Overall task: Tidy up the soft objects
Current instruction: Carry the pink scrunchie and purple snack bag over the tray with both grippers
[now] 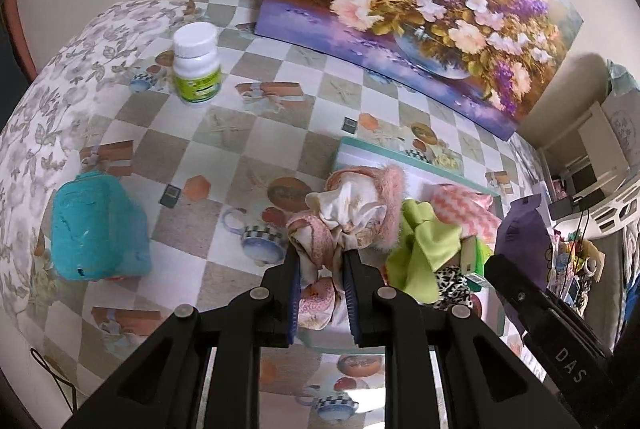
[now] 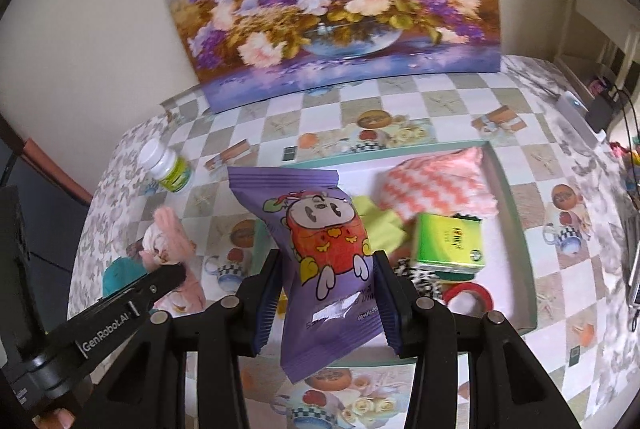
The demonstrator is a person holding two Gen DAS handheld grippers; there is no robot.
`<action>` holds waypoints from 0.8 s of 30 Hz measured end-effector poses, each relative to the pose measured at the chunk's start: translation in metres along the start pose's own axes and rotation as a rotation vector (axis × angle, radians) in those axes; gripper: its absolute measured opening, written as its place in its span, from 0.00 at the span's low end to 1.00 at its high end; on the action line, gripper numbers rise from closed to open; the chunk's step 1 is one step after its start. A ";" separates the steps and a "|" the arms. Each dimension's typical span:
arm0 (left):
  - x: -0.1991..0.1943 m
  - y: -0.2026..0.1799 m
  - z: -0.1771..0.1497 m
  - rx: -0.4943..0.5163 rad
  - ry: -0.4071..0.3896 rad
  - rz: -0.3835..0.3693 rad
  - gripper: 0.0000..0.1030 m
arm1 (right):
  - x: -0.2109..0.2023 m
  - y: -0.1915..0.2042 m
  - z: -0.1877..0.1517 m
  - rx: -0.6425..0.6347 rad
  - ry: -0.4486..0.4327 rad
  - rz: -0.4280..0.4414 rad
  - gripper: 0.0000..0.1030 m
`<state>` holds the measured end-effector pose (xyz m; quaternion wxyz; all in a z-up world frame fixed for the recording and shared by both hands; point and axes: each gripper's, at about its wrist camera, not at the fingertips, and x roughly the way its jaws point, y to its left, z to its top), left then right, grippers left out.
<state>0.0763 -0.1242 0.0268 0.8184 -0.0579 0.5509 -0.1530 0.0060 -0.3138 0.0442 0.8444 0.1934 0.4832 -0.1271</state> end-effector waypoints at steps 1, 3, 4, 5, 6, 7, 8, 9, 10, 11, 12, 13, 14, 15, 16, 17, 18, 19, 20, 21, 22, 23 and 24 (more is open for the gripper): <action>0.002 -0.005 -0.001 0.006 0.002 -0.001 0.20 | 0.001 -0.004 0.001 0.008 0.002 -0.008 0.45; 0.006 -0.015 -0.002 0.020 0.006 -0.004 0.20 | 0.002 -0.012 0.001 0.022 0.005 -0.016 0.45; 0.009 -0.022 -0.004 0.033 0.009 -0.006 0.20 | 0.002 -0.018 0.002 0.034 0.007 -0.020 0.45; 0.011 -0.026 -0.005 0.040 0.012 -0.006 0.20 | 0.003 -0.022 0.003 0.043 0.009 -0.025 0.45; 0.015 -0.030 -0.007 0.047 0.016 -0.003 0.20 | 0.003 -0.027 0.003 0.052 0.011 -0.030 0.45; 0.018 -0.034 -0.009 0.051 0.022 0.001 0.20 | 0.004 -0.031 0.004 0.060 0.013 -0.035 0.45; 0.022 -0.036 -0.010 0.053 0.027 0.001 0.20 | 0.004 -0.034 0.004 0.067 0.015 -0.038 0.45; 0.025 -0.038 -0.011 0.054 0.032 -0.001 0.20 | 0.005 -0.039 0.004 0.078 0.018 -0.042 0.45; 0.028 -0.040 -0.013 0.057 0.039 -0.004 0.20 | 0.006 -0.044 0.004 0.088 0.021 -0.046 0.45; 0.033 -0.043 -0.015 0.065 0.050 -0.006 0.20 | 0.006 -0.050 0.004 0.102 0.025 -0.049 0.45; 0.036 -0.045 -0.016 0.071 0.056 -0.005 0.20 | 0.007 -0.056 0.004 0.119 0.028 -0.054 0.45; 0.039 -0.046 -0.017 0.076 0.062 -0.004 0.20 | 0.008 -0.062 0.004 0.134 0.030 -0.059 0.45; 0.042 -0.047 -0.019 0.080 0.066 -0.005 0.20 | 0.008 -0.067 0.003 0.147 0.031 -0.065 0.45; 0.045 -0.049 -0.020 0.087 0.074 -0.006 0.20 | 0.007 -0.072 0.003 0.160 0.032 -0.075 0.45; 0.046 -0.050 -0.021 0.092 0.080 -0.006 0.20 | 0.007 -0.078 0.002 0.174 0.032 -0.086 0.45; 0.049 -0.052 -0.023 0.101 0.088 -0.007 0.20 | 0.006 -0.081 0.002 0.182 0.031 -0.093 0.45; 0.052 -0.054 -0.025 0.110 0.095 -0.009 0.20 | 0.005 -0.084 0.001 0.189 0.029 -0.100 0.45; 0.054 -0.056 -0.027 0.117 0.103 -0.010 0.20 | 0.004 -0.087 0.001 0.193 0.027 -0.101 0.45; 0.055 -0.058 -0.028 0.124 0.107 -0.012 0.20 | 0.003 -0.087 0.001 0.194 0.025 -0.102 0.45; 0.057 -0.059 -0.029 0.131 0.111 -0.016 0.20 | 0.003 -0.087 0.001 0.193 0.024 -0.103 0.45; 0.058 -0.060 -0.030 0.137 0.113 -0.018 0.20 | 0.003 -0.086 0.001 0.190 0.025 -0.106 0.45; 0.059 -0.061 -0.030 0.143 0.115 -0.018 0.20 | 0.003 -0.085 0.001 0.184 0.027 -0.109 0.45; 0.060 -0.061 -0.030 0.146 0.115 -0.018 0.20 | 0.004 -0.083 0.001 0.177 0.032 -0.110 0.45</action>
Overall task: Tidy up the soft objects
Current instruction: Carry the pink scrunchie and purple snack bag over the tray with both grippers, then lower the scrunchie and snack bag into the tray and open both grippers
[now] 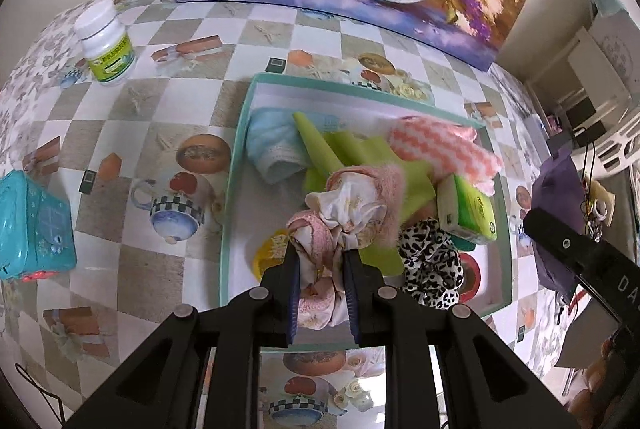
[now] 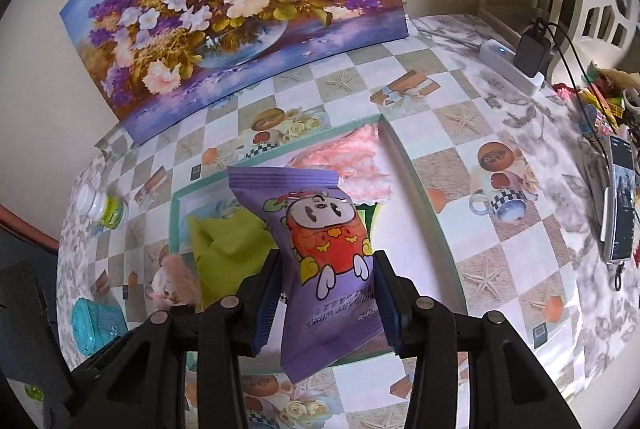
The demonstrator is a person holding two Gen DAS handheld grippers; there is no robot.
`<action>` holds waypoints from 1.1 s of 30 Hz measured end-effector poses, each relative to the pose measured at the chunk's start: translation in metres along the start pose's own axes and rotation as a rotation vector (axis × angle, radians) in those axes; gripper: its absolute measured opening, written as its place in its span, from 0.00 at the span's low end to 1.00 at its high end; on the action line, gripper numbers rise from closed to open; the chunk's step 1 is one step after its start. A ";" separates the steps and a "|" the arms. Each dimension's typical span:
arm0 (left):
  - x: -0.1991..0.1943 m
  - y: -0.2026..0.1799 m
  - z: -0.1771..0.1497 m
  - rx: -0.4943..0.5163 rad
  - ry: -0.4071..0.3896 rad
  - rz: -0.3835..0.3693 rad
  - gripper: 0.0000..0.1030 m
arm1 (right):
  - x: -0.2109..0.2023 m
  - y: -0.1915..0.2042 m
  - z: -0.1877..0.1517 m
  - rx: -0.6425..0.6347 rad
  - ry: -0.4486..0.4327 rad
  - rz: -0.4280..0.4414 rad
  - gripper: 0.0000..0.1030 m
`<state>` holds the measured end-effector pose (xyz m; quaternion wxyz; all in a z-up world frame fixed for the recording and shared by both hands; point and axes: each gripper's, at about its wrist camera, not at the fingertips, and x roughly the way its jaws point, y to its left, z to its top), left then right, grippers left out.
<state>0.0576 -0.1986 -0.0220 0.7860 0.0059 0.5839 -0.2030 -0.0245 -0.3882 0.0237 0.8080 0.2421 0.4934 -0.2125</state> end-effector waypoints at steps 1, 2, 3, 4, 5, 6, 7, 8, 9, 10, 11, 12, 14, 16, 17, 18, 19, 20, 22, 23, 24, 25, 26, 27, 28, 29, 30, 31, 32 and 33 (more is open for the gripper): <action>0.001 0.000 0.000 0.001 0.000 0.002 0.20 | 0.001 0.002 0.000 -0.006 0.004 -0.001 0.45; 0.004 0.001 -0.001 0.004 0.004 0.005 0.20 | 0.002 0.004 -0.001 -0.012 0.009 -0.001 0.45; 0.006 0.001 -0.002 0.007 0.010 0.007 0.20 | 0.004 0.006 -0.001 -0.019 0.016 -0.002 0.45; 0.008 0.001 -0.002 0.007 0.014 0.006 0.20 | 0.006 0.008 -0.002 -0.026 0.024 -0.003 0.45; 0.010 0.002 -0.003 0.005 0.021 0.003 0.20 | 0.008 0.010 -0.003 -0.032 0.031 -0.005 0.45; 0.012 0.004 -0.003 0.001 0.027 -0.002 0.20 | 0.011 0.012 -0.004 -0.041 0.042 -0.006 0.45; 0.013 0.005 -0.003 -0.001 0.029 -0.004 0.20 | 0.013 0.014 -0.006 -0.048 0.053 -0.004 0.47; 0.014 0.006 -0.003 -0.007 0.032 -0.008 0.20 | 0.016 0.016 -0.007 -0.055 0.063 -0.001 0.47; 0.015 0.007 -0.003 -0.010 0.034 -0.012 0.20 | 0.019 0.018 -0.008 -0.061 0.075 0.003 0.47; 0.016 0.009 -0.002 -0.018 0.037 -0.017 0.20 | 0.023 0.020 -0.010 -0.065 0.088 0.007 0.47; 0.016 0.012 -0.002 -0.027 0.038 -0.021 0.20 | 0.026 0.022 -0.012 -0.071 0.103 0.010 0.47; 0.017 0.013 -0.002 -0.031 0.039 -0.025 0.20 | 0.029 0.024 -0.013 -0.077 0.112 0.011 0.47; 0.017 0.017 -0.001 -0.045 0.040 -0.037 0.20 | 0.034 0.029 -0.016 -0.092 0.128 0.015 0.47; 0.017 0.020 0.001 -0.058 0.041 -0.047 0.20 | 0.039 0.034 -0.019 -0.103 0.145 0.022 0.47; 0.017 0.021 0.001 -0.064 0.040 -0.049 0.20 | 0.040 0.035 -0.019 -0.107 0.151 0.024 0.47; 0.016 0.022 0.002 -0.068 0.039 -0.051 0.20 | 0.042 0.037 -0.020 -0.112 0.158 0.026 0.47; 0.016 0.023 0.002 -0.073 0.038 -0.055 0.20 | 0.044 0.038 -0.021 -0.115 0.164 0.026 0.48; 0.016 0.025 0.003 -0.079 0.037 -0.059 0.20 | 0.046 0.039 -0.022 -0.117 0.170 0.026 0.48; 0.016 0.027 0.004 -0.086 0.036 -0.059 0.20 | 0.051 0.040 -0.023 -0.116 0.185 0.024 0.48; 0.016 0.028 0.004 -0.090 0.037 -0.057 0.21 | 0.053 0.041 -0.024 -0.115 0.192 0.022 0.48; 0.017 0.028 0.004 -0.091 0.038 -0.057 0.21 | 0.057 0.041 -0.024 -0.115 0.202 0.021 0.48; 0.018 0.029 0.004 -0.093 0.041 -0.057 0.21 | 0.059 0.042 -0.025 -0.115 0.208 0.021 0.48; 0.019 0.030 0.005 -0.095 0.045 -0.058 0.21 | 0.061 0.042 -0.026 -0.115 0.215 0.022 0.48; 0.020 0.030 0.005 -0.097 0.049 -0.060 0.21 | 0.063 0.042 -0.026 -0.116 0.222 0.023 0.48; 0.021 0.030 0.005 -0.098 0.051 -0.060 0.21 | 0.064 0.043 -0.026 -0.118 0.226 0.023 0.48; 0.022 0.030 0.005 -0.099 0.054 -0.059 0.21 | 0.065 0.043 -0.027 -0.120 0.230 0.021 0.48; 0.024 0.030 0.005 -0.099 0.056 -0.060 0.22 | 0.067 0.044 -0.027 -0.122 0.234 0.020 0.48; 0.024 0.031 0.005 -0.100 0.057 -0.059 0.22 | 0.068 0.045 -0.027 -0.123 0.239 0.019 0.48; 0.026 0.031 0.006 -0.102 0.060 -0.058 0.24 | 0.070 0.045 -0.027 -0.123 0.246 0.020 0.48; 0.027 0.032 0.006 -0.104 0.063 -0.057 0.25 | 0.072 0.045 -0.028 -0.121 0.256 0.021 0.48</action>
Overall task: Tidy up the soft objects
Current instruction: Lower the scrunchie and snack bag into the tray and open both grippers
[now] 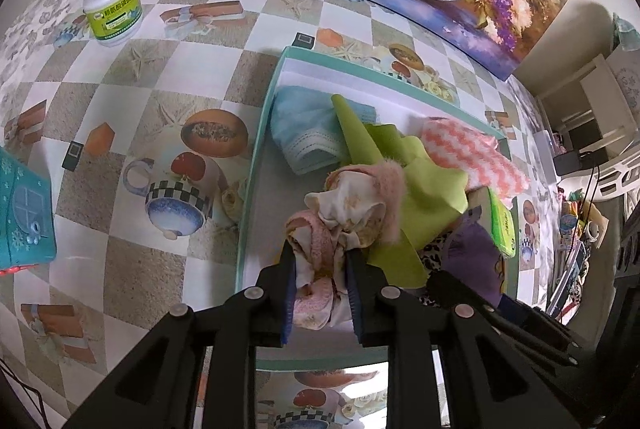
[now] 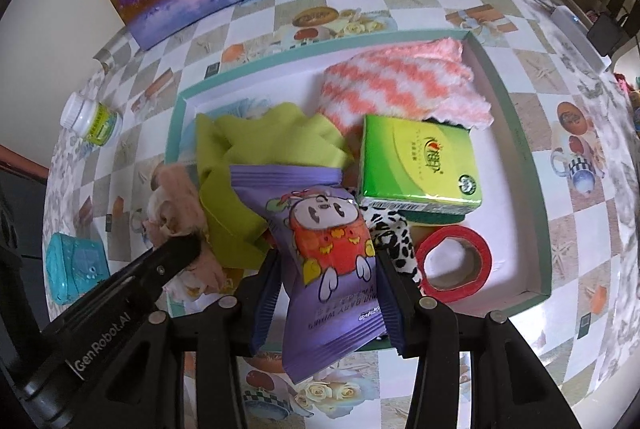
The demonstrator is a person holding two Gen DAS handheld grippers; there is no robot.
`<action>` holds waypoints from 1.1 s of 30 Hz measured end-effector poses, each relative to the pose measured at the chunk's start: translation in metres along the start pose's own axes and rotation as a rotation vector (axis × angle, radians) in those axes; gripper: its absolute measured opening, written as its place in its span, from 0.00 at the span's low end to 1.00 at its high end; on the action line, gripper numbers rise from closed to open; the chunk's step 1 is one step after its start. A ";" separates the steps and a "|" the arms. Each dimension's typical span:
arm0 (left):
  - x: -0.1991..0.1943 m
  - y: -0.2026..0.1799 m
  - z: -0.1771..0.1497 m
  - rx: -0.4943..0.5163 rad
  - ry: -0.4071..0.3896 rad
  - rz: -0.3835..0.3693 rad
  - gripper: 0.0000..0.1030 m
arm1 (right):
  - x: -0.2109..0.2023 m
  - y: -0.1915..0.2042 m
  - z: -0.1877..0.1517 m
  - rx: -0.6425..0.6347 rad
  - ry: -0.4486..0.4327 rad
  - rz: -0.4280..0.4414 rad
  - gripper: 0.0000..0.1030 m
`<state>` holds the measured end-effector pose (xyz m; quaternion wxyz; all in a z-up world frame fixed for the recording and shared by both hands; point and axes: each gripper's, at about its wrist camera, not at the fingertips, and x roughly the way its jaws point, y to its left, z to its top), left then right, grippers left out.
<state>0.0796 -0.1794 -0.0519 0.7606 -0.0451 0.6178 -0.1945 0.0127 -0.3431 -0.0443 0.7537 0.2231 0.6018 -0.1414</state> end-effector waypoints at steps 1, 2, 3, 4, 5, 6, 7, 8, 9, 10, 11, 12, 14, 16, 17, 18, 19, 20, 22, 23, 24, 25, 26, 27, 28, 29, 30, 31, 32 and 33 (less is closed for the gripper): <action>0.001 0.001 0.000 -0.003 0.003 0.002 0.28 | 0.002 0.000 0.000 -0.001 0.005 -0.001 0.48; 0.003 0.002 0.000 -0.008 0.008 0.007 0.29 | 0.003 0.000 0.000 -0.002 0.011 -0.004 0.48; 0.004 0.003 0.000 -0.011 0.011 0.009 0.29 | 0.004 0.001 0.000 -0.005 0.013 -0.006 0.49; 0.006 0.004 0.001 -0.016 0.017 0.011 0.30 | 0.005 0.002 0.000 -0.007 0.015 -0.006 0.49; 0.007 0.005 0.001 -0.021 0.020 0.013 0.30 | 0.006 0.002 0.000 -0.008 0.016 -0.006 0.50; 0.008 0.006 0.001 -0.024 0.022 0.015 0.31 | 0.006 0.002 0.000 -0.009 0.017 -0.007 0.50; 0.009 0.007 0.001 -0.027 0.024 0.017 0.32 | 0.008 0.002 0.000 -0.009 0.020 -0.008 0.51; 0.010 0.008 0.001 -0.031 0.026 0.020 0.34 | 0.008 0.002 0.001 -0.009 0.023 -0.007 0.52; 0.011 0.009 0.001 -0.035 0.027 0.021 0.35 | 0.009 0.003 0.001 -0.007 0.025 -0.008 0.52; 0.011 0.009 0.001 -0.037 0.027 0.021 0.37 | 0.009 0.003 0.001 -0.007 0.025 -0.008 0.53; 0.011 0.009 0.001 -0.039 0.026 0.021 0.39 | 0.008 0.004 0.001 -0.008 0.022 -0.012 0.53; 0.010 0.009 0.001 -0.041 0.024 0.021 0.40 | 0.006 0.003 0.001 -0.009 0.017 -0.014 0.53; 0.008 0.010 0.002 -0.044 0.019 0.021 0.43 | 0.000 0.006 0.002 -0.015 -0.003 -0.023 0.56; 0.003 0.010 0.002 -0.042 0.007 0.018 0.46 | -0.007 0.007 0.002 -0.019 -0.028 -0.033 0.58; 0.000 0.010 0.002 -0.041 -0.001 0.016 0.49 | -0.011 0.007 0.003 -0.019 -0.037 -0.036 0.58; -0.002 0.010 0.003 -0.040 -0.008 0.015 0.50 | -0.013 0.006 0.003 -0.020 -0.043 -0.037 0.58; -0.004 0.009 0.003 -0.039 -0.014 0.014 0.53 | -0.015 0.006 0.003 -0.020 -0.050 -0.037 0.58; -0.006 0.009 0.003 -0.037 -0.020 0.012 0.53 | -0.018 0.006 0.003 -0.021 -0.056 -0.038 0.58; -0.010 0.008 0.003 -0.033 -0.030 0.005 0.54 | -0.022 0.006 0.002 -0.024 -0.067 -0.041 0.58; -0.013 0.008 0.003 -0.031 -0.036 0.001 0.54 | -0.023 0.007 0.002 -0.025 -0.071 -0.042 0.58; -0.014 0.007 0.003 -0.029 -0.041 -0.001 0.54 | -0.026 0.008 0.002 -0.027 -0.078 -0.044 0.58; -0.017 0.007 0.003 -0.028 -0.046 -0.004 0.55 | -0.028 0.008 0.002 -0.029 -0.083 -0.044 0.58; -0.021 0.007 0.003 -0.024 -0.058 -0.006 0.57 | -0.032 0.008 0.002 -0.030 -0.094 -0.046 0.58; -0.023 0.007 0.003 -0.021 -0.064 -0.005 0.58 | -0.036 0.008 0.002 -0.032 -0.106 -0.045 0.58; -0.028 0.006 0.004 -0.015 -0.081 0.003 0.61 | -0.039 0.008 0.002 -0.032 -0.116 -0.045 0.58; -0.031 0.005 0.004 -0.008 -0.093 0.013 0.63 | -0.042 0.009 0.002 -0.032 -0.126 -0.044 0.58; -0.033 0.004 0.005 -0.004 -0.102 0.020 0.65 | -0.045 0.008 0.002 -0.031 -0.133 -0.046 0.59; -0.036 0.004 0.005 0.002 -0.113 0.030 0.67 | -0.046 0.008 0.002 -0.029 -0.137 -0.049 0.60; -0.038 0.004 0.006 0.005 -0.123 0.041 0.69 | -0.046 0.008 0.002 -0.028 -0.138 -0.053 0.60; -0.039 0.004 0.006 0.008 -0.130 0.051 0.70 | -0.046 0.008 0.001 -0.027 -0.137 -0.057 0.61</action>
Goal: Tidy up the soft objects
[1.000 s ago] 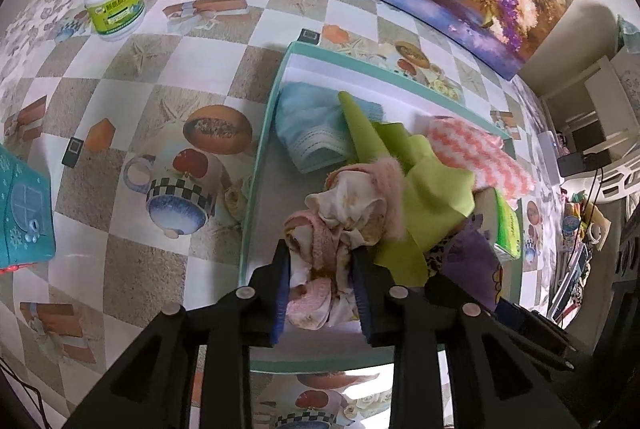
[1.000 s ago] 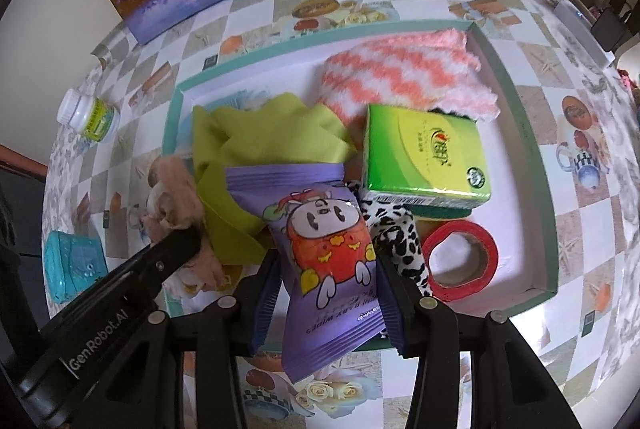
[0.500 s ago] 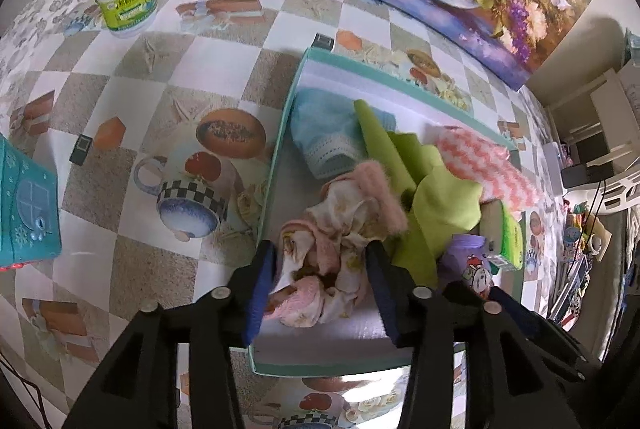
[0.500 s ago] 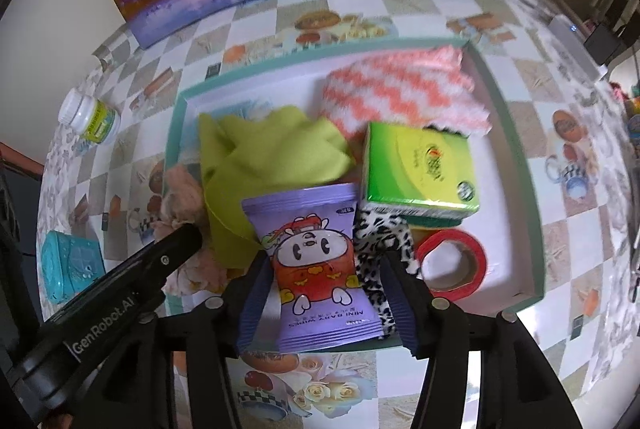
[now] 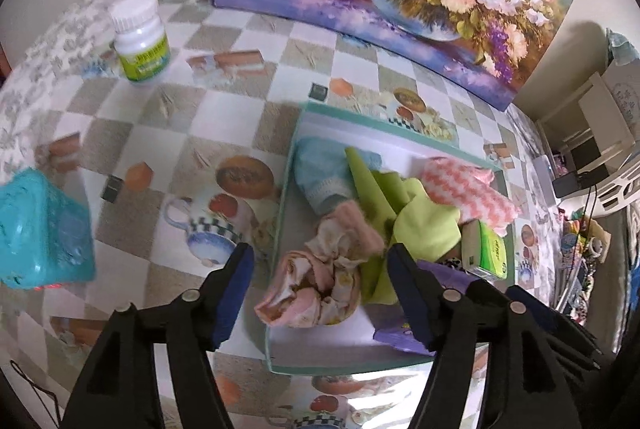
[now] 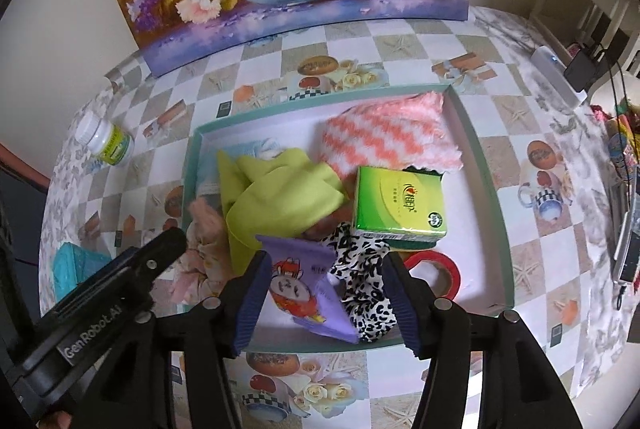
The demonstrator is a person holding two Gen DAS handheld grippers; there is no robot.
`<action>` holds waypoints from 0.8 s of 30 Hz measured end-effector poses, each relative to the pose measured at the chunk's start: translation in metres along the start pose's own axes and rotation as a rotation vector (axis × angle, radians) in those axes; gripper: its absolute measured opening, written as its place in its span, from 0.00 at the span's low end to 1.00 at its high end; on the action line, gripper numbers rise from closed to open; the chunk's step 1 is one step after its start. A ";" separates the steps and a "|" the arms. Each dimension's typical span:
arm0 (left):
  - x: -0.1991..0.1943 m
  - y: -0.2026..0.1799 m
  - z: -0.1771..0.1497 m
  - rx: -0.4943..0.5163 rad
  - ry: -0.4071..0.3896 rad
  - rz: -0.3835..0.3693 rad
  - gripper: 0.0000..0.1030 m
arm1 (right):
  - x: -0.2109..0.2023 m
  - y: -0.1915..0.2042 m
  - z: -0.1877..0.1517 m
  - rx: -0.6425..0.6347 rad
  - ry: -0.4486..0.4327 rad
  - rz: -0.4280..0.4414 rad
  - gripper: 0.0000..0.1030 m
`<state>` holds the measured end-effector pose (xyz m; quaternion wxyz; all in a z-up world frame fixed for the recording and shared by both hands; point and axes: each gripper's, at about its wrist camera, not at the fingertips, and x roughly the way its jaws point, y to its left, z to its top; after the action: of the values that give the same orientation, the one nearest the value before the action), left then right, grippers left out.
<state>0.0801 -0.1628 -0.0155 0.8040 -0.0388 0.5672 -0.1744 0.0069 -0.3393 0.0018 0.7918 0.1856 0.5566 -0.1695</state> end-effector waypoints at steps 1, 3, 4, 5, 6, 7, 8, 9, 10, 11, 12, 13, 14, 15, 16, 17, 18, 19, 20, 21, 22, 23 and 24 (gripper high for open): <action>-0.001 0.000 0.000 0.005 -0.007 0.014 0.72 | 0.001 0.000 0.000 0.001 0.001 -0.005 0.63; -0.002 0.002 0.002 0.014 -0.020 0.049 0.77 | 0.001 -0.001 0.000 0.006 -0.001 -0.022 0.69; -0.003 0.003 0.002 0.016 -0.027 0.070 0.81 | 0.001 -0.002 0.001 0.007 -0.005 -0.031 0.72; -0.002 0.006 0.003 0.014 -0.032 0.089 0.83 | 0.000 -0.003 0.001 0.010 -0.012 -0.040 0.74; -0.002 0.008 0.003 0.010 -0.032 0.094 0.84 | 0.000 -0.004 0.002 0.012 -0.014 -0.044 0.79; 0.000 0.010 0.004 0.006 -0.029 0.097 0.85 | 0.001 -0.005 0.002 0.016 -0.016 -0.052 0.84; 0.000 0.012 0.004 0.003 -0.026 0.100 0.85 | 0.001 -0.006 0.002 0.017 -0.017 -0.057 0.86; 0.001 0.014 0.004 0.001 -0.022 0.107 0.85 | 0.001 -0.007 0.002 0.019 -0.017 -0.064 0.88; 0.002 0.014 0.004 0.000 -0.019 0.115 0.85 | 0.002 -0.007 0.002 0.021 -0.015 -0.069 0.89; 0.003 0.014 0.004 0.001 -0.018 0.123 0.85 | 0.003 -0.008 0.002 0.023 -0.013 -0.073 0.91; 0.004 0.015 0.004 0.004 -0.019 0.134 0.85 | 0.004 -0.009 0.002 0.026 -0.012 -0.076 0.96; 0.004 0.014 0.004 0.006 -0.022 0.143 0.85 | 0.005 -0.010 0.002 0.029 -0.012 -0.079 1.00; 0.003 0.014 0.004 0.007 -0.024 0.148 0.85 | 0.005 -0.011 0.002 0.033 -0.014 -0.081 1.00; 0.003 0.015 0.004 0.008 -0.026 0.152 0.85 | 0.005 -0.012 0.003 0.037 -0.015 -0.083 1.00; 0.002 0.015 0.004 0.008 -0.030 0.158 0.85 | 0.004 -0.013 0.002 0.041 -0.017 -0.083 1.00; 0.002 0.016 0.004 0.009 -0.032 0.164 0.85 | 0.004 -0.013 0.002 0.045 -0.017 -0.083 1.00; 0.002 0.016 0.004 0.010 -0.033 0.170 0.85 | 0.004 -0.014 0.003 0.050 -0.017 -0.083 1.00; 0.002 0.016 0.004 0.011 -0.033 0.173 0.85 | 0.004 -0.015 0.003 0.054 -0.017 -0.085 1.00; 0.001 0.017 0.005 0.011 -0.036 0.177 0.85 | 0.004 -0.015 0.003 0.057 -0.017 -0.086 1.00; 0.001 0.017 0.005 0.009 -0.037 0.177 0.85 | 0.004 -0.016 0.003 0.058 -0.017 -0.086 1.00; 0.000 0.018 0.005 0.005 -0.039 0.175 0.85 | 0.004 -0.016 0.003 0.059 -0.017 -0.085 1.00; 0.000 0.018 0.005 0.003 -0.041 0.175 0.85 | 0.004 -0.016 0.003 0.058 -0.018 -0.085 1.00; 0.000 0.018 0.006 0.002 -0.043 0.175 0.85 | 0.004 -0.016 0.003 0.055 -0.019 -0.086 1.00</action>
<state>0.0896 -0.1465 -0.0182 0.8281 0.0082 0.5510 -0.1030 0.0030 -0.3549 -0.0025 0.7837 0.1816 0.5516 -0.2205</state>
